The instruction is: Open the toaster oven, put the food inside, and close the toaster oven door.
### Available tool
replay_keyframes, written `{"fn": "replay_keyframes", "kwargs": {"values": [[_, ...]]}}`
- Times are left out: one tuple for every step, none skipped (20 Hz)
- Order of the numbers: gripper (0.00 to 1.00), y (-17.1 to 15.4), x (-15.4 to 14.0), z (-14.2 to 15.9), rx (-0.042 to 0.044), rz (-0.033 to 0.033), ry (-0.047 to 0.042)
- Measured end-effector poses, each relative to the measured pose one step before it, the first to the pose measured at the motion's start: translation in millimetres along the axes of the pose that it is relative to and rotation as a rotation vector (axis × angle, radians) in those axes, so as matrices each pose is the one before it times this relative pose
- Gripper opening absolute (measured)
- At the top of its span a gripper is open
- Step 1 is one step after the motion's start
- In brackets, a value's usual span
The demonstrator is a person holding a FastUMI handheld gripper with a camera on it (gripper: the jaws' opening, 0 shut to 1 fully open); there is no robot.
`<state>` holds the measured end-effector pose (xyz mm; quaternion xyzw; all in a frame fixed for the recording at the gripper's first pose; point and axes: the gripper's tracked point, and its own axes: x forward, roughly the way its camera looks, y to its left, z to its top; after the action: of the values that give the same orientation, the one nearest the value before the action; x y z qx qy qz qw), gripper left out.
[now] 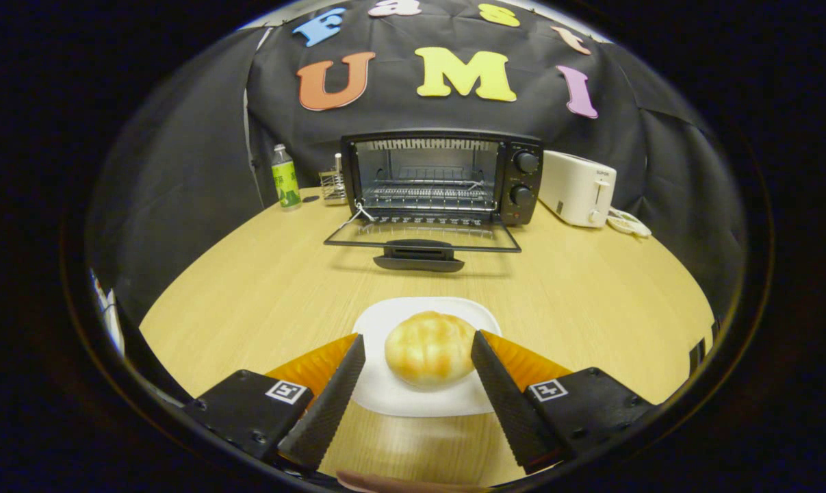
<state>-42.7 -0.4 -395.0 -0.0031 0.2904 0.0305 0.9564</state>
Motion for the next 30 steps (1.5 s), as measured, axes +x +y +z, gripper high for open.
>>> {"fn": "replay_keyframes", "kwargs": {"values": [[1.00,1.41,-1.23,2.95,-0.01003,0.00259,-0.01515],[1.00,-2.44,-1.61,-2.13,-0.00634,-0.01043,-0.00395],[1.00,-1.97,0.68,-3.03,0.00322,-0.00789,0.00642],[1.00,-0.27,3.13,-4.48,0.00708,0.00026,0.01143],[1.00,-1.01,4.09,-5.80,0.00554,0.00073,0.02326],[1.00,-1.90,3.25,-5.90,0.01167,-0.00423,0.02382],[1.00,-1.91,3.52,-3.97,0.01223,-0.00083,0.01491],[1.00,-1.02,3.29,-3.28,0.00813,-0.00010,0.01547],[1.00,-1.16,4.61,-1.57,0.00770,0.00170,0.00970],[1.00,0.10,3.28,-2.34,0.00654,0.00520,0.00763],[1.00,-0.59,1.41,4.64,-0.00088,-0.00141,-0.01933],[1.00,0.55,1.15,0.81,-0.00100,0.00682,-0.00541],[1.00,1.58,1.28,-0.49,0.00517,0.00912,-0.00212],[1.00,-1.87,0.28,2.09,0.00975,0.00438,-0.01265],[1.00,-0.38,0.69,0.22,0.00867,0.00959,-0.00125],[1.00,-0.28,0.08,0.61,0.00878,0.00683,-0.00702],[0.98,0.62,-1.44,0.94,0.00968,0.00730,-0.00203],[0.97,-0.24,-2.01,0.93,0.01521,0.01009,-0.00292],[0.95,1.85,-2.89,2.58,0.01882,0.01490,-0.00396],[0.94,3.39,-2.77,3.07,0.01916,0.01822,-0.00631],[0.94,5.12,-3.71,5.10,0.01663,0.02523,-0.01040],[0.94,4.57,-3.69,6.07,0.01329,0.02097,-0.01260],[0.93,4.99,-4.40,7.07,0.01027,0.01759,-0.01573],[0.93,5.76,-3.90,8.02,0.01148,0.01812,-0.02399],[0.93,6.02,-3.49,9.98,0.01154,0.01949,-0.02832],[0.93,4.18,-1.99,10.02,0.01348,0.01219,-0.03299],[0.93,2.79,-2.13,11.95,0.01659,0.00830,-0.04028],[0.92,1.87,-1.78,13.39,0.02179,0.00304,-0.04845],[0.92,3.19,-0.30,13.31,0.02526,0.01082,-0.04725],[0.92,4.80,1.26,12.97,0.03198,0.01568,-0.04408]]}}
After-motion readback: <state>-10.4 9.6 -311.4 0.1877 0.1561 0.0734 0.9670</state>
